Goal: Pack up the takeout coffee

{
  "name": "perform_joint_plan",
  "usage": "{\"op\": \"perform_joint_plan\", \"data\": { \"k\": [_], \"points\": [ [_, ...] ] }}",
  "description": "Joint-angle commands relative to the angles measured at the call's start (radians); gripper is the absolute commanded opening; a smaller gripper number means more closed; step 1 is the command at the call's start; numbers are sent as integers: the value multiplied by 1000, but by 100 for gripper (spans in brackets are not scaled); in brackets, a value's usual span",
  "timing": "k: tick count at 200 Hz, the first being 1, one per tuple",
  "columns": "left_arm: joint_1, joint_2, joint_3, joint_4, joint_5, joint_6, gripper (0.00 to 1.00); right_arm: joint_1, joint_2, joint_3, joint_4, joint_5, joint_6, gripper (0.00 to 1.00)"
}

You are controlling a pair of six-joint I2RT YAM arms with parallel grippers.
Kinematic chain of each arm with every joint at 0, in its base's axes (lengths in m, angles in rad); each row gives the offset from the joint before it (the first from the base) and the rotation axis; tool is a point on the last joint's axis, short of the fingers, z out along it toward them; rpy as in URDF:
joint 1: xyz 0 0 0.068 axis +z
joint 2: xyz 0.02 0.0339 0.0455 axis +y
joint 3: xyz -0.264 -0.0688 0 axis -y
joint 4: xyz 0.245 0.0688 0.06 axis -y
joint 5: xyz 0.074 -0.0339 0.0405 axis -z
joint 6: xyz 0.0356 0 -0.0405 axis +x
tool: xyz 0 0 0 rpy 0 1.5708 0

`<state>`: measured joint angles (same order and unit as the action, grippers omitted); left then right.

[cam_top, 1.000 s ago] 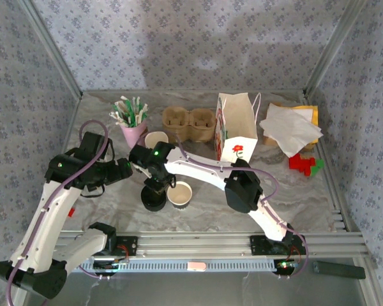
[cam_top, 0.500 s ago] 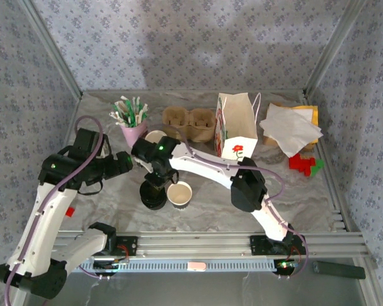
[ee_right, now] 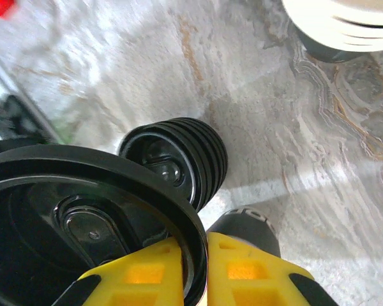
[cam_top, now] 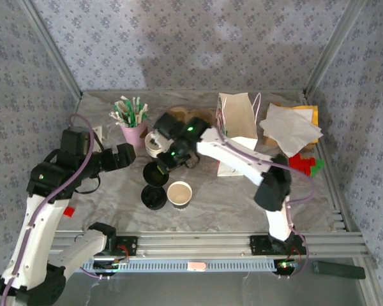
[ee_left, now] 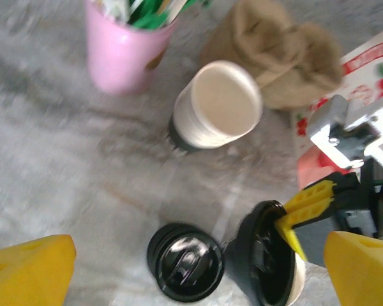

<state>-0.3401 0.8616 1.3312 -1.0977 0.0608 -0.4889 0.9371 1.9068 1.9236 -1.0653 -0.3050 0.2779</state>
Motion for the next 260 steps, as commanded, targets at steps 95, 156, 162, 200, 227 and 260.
{"op": "perform_joint_plan", "data": {
  "k": [95,156,162,200,227,260],
  "points": [
    [-86,-228,-228,596,601,920,100,-278,-446,-365,224,-628,438,18],
    [-211,-189,-282,832,649,672,99,-304,-496,-407,316,-731,521,17],
    [-222,-183,-293,869,649,634,100,-302,-499,-412,335,-739,526,17],
    [-293,-133,-324,971,635,534,100,-301,-518,-446,449,-754,578,17],
    [-323,-116,-347,1041,606,494,100,-299,-525,-449,484,-767,592,17],
    [-332,-90,-371,1132,575,442,100,-296,-540,-466,545,-791,630,17]
  ]
}}
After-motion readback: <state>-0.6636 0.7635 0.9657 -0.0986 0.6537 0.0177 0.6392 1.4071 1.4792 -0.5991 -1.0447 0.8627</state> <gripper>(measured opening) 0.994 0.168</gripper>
